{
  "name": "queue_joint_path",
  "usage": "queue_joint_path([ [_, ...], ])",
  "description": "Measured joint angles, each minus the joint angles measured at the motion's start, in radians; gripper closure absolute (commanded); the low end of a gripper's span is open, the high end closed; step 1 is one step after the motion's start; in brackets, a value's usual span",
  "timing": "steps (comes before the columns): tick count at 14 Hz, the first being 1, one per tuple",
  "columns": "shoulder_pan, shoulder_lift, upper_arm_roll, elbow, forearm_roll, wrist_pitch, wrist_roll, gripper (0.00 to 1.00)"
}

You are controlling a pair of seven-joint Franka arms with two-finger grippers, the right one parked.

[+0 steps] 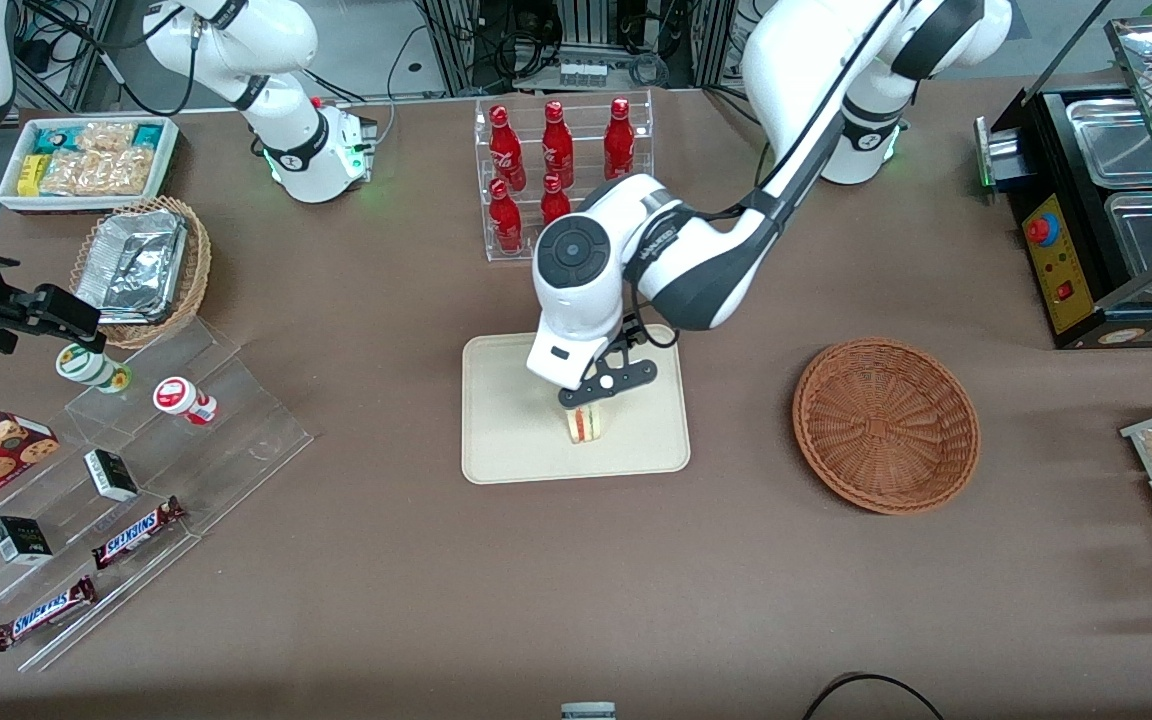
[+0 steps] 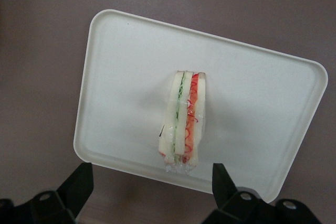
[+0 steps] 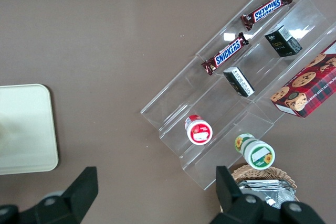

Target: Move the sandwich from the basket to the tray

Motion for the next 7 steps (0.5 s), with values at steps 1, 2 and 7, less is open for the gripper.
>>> queue_joint_path([
  [1, 0.019, -0.007, 0.001, 0.003, -0.013, -0.015, 0.036, 0.0],
  [2, 0.042, -0.012, 0.001, 0.007, -0.021, -0.03, 0.087, 0.0],
  [7, 0.163, -0.076, 0.007, 0.018, -0.029, -0.159, 0.306, 0.0],
])
